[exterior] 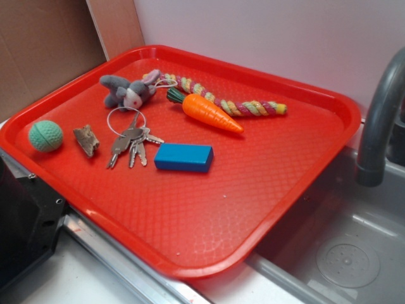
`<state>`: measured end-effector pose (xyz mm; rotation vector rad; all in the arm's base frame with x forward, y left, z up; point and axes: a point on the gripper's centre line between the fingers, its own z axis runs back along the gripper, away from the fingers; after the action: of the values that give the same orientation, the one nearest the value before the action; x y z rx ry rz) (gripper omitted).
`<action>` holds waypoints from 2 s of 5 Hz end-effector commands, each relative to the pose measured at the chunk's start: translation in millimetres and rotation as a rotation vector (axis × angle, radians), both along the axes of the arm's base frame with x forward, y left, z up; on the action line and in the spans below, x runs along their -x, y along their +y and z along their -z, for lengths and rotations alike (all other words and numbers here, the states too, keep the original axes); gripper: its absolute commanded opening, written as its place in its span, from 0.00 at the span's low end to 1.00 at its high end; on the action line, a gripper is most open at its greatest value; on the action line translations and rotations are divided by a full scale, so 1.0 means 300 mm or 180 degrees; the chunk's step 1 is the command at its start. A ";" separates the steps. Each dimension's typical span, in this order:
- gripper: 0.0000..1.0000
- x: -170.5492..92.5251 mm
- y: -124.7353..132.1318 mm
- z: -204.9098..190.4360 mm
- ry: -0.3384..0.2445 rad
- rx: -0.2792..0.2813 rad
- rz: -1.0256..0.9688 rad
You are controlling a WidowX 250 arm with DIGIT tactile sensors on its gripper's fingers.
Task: Grab the green ball.
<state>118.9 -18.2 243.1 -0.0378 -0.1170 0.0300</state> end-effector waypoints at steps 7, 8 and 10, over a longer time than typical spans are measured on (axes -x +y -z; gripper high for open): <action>1.00 -0.058 0.377 0.721 0.0638 -0.0174 0.0661; 1.00 -0.054 0.391 0.756 0.0822 -0.0225 0.0611; 0.00 -0.047 0.401 0.711 0.0704 -0.0292 0.0494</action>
<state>132.0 100.1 29.0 0.0370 0.1200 -0.1199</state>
